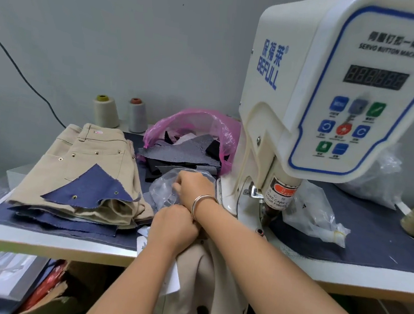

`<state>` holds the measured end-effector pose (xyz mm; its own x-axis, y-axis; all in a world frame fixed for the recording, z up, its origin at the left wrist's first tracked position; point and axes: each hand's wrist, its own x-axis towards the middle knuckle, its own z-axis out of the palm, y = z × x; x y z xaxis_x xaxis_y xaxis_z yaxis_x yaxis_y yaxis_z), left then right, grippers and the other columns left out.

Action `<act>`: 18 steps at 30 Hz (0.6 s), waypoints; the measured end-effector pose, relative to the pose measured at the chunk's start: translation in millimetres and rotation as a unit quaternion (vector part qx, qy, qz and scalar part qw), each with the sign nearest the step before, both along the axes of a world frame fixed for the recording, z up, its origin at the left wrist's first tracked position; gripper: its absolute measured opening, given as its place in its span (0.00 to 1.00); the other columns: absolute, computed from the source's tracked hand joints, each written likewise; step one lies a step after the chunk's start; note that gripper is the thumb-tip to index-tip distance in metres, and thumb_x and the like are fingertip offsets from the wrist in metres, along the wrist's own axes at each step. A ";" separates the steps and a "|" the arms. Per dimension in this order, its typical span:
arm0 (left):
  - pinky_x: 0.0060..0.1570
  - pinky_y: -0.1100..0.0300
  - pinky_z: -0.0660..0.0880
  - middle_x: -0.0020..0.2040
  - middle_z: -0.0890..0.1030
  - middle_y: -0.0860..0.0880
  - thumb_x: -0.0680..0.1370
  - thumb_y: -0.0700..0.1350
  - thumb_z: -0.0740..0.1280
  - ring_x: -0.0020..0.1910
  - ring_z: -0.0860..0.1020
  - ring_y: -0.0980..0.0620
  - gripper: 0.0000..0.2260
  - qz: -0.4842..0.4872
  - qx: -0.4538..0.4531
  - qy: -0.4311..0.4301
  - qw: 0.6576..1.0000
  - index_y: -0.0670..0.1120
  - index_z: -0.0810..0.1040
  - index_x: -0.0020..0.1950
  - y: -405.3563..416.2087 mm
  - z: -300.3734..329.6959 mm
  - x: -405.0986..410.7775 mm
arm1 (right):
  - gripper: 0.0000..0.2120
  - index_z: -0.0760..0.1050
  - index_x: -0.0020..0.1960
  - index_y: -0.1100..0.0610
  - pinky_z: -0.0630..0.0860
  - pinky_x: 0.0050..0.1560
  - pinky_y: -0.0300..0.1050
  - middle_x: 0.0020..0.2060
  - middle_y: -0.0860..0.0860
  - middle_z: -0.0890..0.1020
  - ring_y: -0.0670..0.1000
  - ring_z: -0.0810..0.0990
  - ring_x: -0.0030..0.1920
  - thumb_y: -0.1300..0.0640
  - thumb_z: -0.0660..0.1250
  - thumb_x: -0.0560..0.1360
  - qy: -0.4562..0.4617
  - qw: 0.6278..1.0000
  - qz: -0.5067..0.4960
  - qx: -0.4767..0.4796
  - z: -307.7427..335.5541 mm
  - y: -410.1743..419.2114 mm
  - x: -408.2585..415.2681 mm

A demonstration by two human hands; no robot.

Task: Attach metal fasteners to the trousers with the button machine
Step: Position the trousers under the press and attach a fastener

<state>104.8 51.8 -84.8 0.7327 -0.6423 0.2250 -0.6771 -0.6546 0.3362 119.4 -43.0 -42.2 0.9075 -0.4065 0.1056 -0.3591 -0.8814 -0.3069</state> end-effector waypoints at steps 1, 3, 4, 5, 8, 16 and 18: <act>0.38 0.56 0.64 0.46 0.82 0.41 0.73 0.47 0.62 0.47 0.79 0.38 0.10 -0.003 0.001 -0.009 1.000 0.42 0.79 0.44 0.0 0.7 -0.6 | 0.09 0.78 0.52 0.56 0.71 0.44 0.45 0.48 0.54 0.82 0.56 0.79 0.49 0.54 0.60 0.78 -0.032 0.999 -0.010 0.025 2.3 0.2 -6.5; 0.38 0.54 0.66 0.46 0.82 0.40 0.74 0.48 0.62 0.47 0.79 0.37 0.11 -0.012 -0.016 -0.019 1.000 0.42 0.79 0.45 1.0 1.9 -1.7 | 0.08 0.78 0.50 0.55 0.71 0.43 0.43 0.43 0.52 0.83 0.52 0.79 0.45 0.54 0.62 0.78 -0.142 0.983 -0.023 0.112 9.8 5.8 -25.5; 0.38 0.54 0.66 0.45 0.82 0.40 0.75 0.48 0.61 0.46 0.79 0.37 0.11 -0.015 -0.026 -0.022 0.999 0.43 0.79 0.45 1.5 2.4 -2.4 | 0.06 0.78 0.48 0.55 0.72 0.42 0.43 0.39 0.50 0.82 0.49 0.78 0.41 0.55 0.64 0.77 -0.209 0.962 -0.018 0.174 14.4 11.4 -39.5; 0.38 0.54 0.65 0.45 0.82 0.41 0.75 0.48 0.61 0.46 0.79 0.37 0.11 -0.016 -0.032 -0.026 0.999 0.43 0.79 0.44 1.7 2.8 -3.2 | 0.03 0.79 0.45 0.53 0.73 0.41 0.41 0.35 0.47 0.81 0.46 0.77 0.37 0.56 0.66 0.75 -0.271 0.935 -0.005 0.230 17.1 17.4 -56.9; 0.39 0.54 0.67 0.45 0.83 0.45 0.77 0.50 0.58 0.47 0.79 0.42 0.13 -0.016 -0.038 -0.038 0.998 0.47 0.80 0.45 1.1 1.9 -3.3 | 0.06 0.77 0.39 0.45 0.73 0.37 0.37 0.29 0.45 0.78 0.41 0.75 0.32 0.56 0.69 0.72 -0.336 0.884 0.032 0.324 16.7 27.6 -127.2; 0.36 0.56 0.65 0.39 0.81 0.49 0.81 0.56 0.54 0.44 0.78 0.46 0.19 -0.016 -0.050 -0.035 0.998 0.50 0.68 0.33 0.5 -2.1 -2.2 | 0.05 0.80 0.39 0.54 0.69 0.31 0.32 0.27 0.46 0.78 0.41 0.73 0.27 0.61 0.72 0.72 -0.300 0.895 -0.073 0.321 4.4 -29.2 -229.3; 0.36 0.56 0.64 0.39 0.81 0.49 0.81 0.56 0.55 0.44 0.78 0.46 0.19 -0.012 -0.052 -0.038 0.998 0.49 0.67 0.33 1.1 -2.0 -2.8 | 0.04 0.79 0.40 0.56 0.68 0.30 0.29 0.24 0.43 0.76 0.41 0.72 0.25 0.62 0.70 0.73 -0.280 0.914 -0.058 0.288 5.9 -40.5 -227.5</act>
